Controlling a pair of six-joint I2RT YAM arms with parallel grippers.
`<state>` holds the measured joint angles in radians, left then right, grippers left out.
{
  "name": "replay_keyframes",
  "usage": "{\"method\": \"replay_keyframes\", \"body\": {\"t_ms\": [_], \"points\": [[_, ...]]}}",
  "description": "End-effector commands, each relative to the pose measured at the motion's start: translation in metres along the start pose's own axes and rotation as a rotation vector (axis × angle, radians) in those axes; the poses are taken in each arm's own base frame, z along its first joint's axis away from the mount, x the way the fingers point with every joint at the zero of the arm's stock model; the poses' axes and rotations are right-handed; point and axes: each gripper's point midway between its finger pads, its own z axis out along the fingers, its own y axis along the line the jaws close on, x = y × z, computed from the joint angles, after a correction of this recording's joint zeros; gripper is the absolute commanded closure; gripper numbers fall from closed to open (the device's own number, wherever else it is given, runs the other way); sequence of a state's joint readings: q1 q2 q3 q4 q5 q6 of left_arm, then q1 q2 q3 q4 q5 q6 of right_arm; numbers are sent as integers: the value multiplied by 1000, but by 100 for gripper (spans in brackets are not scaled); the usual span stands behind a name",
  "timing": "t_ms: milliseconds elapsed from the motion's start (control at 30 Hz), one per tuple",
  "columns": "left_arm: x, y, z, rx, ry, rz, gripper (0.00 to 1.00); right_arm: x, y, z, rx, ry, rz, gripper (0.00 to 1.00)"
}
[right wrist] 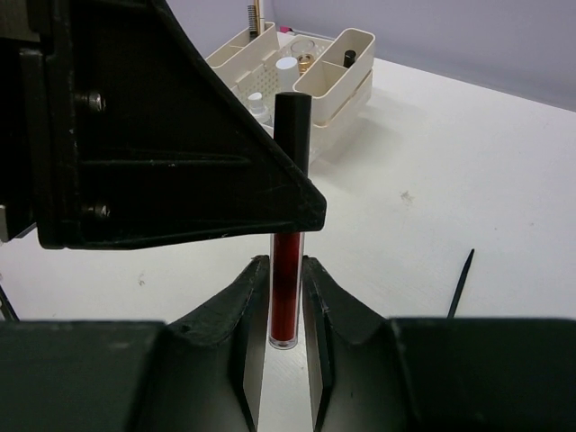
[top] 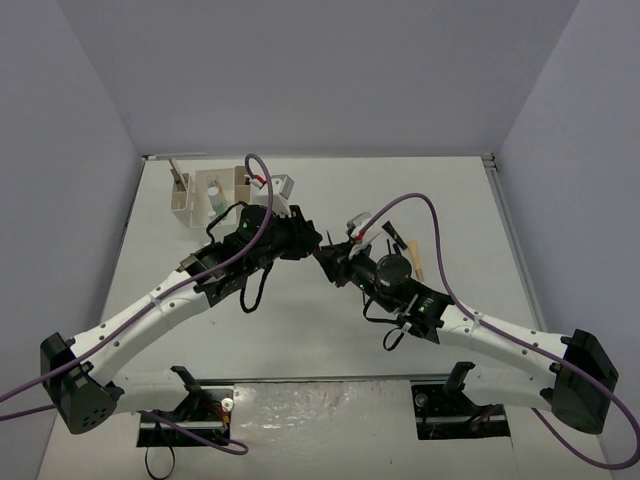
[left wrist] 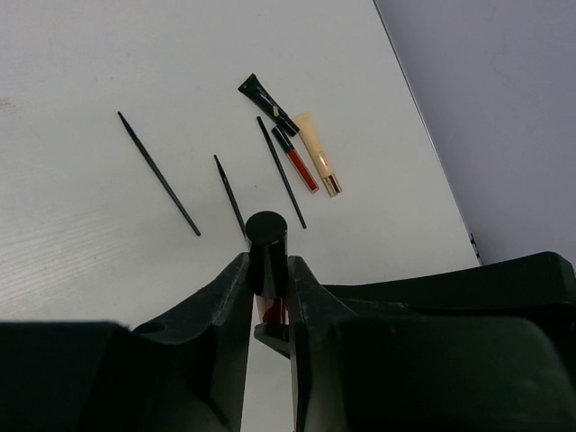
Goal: Organize the makeup
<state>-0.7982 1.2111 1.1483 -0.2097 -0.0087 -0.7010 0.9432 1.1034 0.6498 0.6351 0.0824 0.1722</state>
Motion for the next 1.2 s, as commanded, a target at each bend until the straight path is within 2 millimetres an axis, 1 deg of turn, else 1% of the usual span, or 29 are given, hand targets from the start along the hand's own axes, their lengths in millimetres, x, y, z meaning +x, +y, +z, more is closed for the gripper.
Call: {"method": "replay_keyframes", "body": {"t_ms": [0, 33, 67, 167, 267, 333, 400, 467, 533, 567, 633, 667, 700, 800, 867, 900, 967, 1000, 1067, 1133, 1167], "points": [[-43, -24, -5, 59, -133, 15, 100, -38, 2, 2, 10, -123, -2, 60], [-44, -23, -5, 50, -140, 18, 100, -39, 2, 3, 16, -118, -3, 48], [-46, -20, -4, 37, -146, 33, 100, -38, -1, 4, 31, -111, -5, 38], [-56, -8, -2, -35, -183, 99, 100, -34, -12, 5, 94, -79, -13, 11], [-77, 19, 2, -156, -235, 171, 100, -32, -26, 2, 165, -61, -19, 2], [-97, 45, 6, -237, -268, 187, 100, -25, -40, -3, 236, -21, -32, 0], [-119, 66, 13, -285, -314, 192, 100, -23, -50, -7, 283, -1, -41, 0], [-149, 86, 12, -337, -391, 225, 100, -19, -62, -14, 338, 15, -41, 0], [-171, 113, 16, -428, -428, 292, 100, -16, -73, -21, 371, 26, -41, 0], [-183, 122, 18, -457, -461, 317, 100, -15, -78, -24, 380, 28, -36, 0], [-206, 130, 23, -469, -521, 350, 100, -14, -83, -29, 387, 29, -29, 0], [-208, 140, 31, -486, -514, 379, 100, -15, -86, -33, 392, 23, -24, 0], [-216, 147, 35, -500, -528, 393, 100, -12, -91, -36, 401, 32, -22, 0], [-237, 170, 46, -528, -562, 417, 100, -13, -102, -45, 417, 25, -11, 0], [-247, 181, 52, -538, -575, 426, 100, -12, -108, -51, 431, 28, -11, 0], [-249, 186, 55, -543, -577, 429, 100, -11, -111, -53, 437, 30, -12, 0], [-253, 205, 62, -572, -576, 424, 100, -12, -115, -58, 452, 26, -14, 0], [-255, 211, 64, -580, -580, 422, 100, -12, -117, -60, 458, 26, -16, 0], [-255, 224, 72, -592, -577, 413, 100, -10, -120, -64, 471, 31, -23, 0], [-252, 232, 81, -591, -563, 413, 100, -8, -124, -67, 483, 37, -25, 0], [-252, 235, 82, -591, -560, 411, 100, -8, -125, -68, 487, 38, -24, 0]]}}
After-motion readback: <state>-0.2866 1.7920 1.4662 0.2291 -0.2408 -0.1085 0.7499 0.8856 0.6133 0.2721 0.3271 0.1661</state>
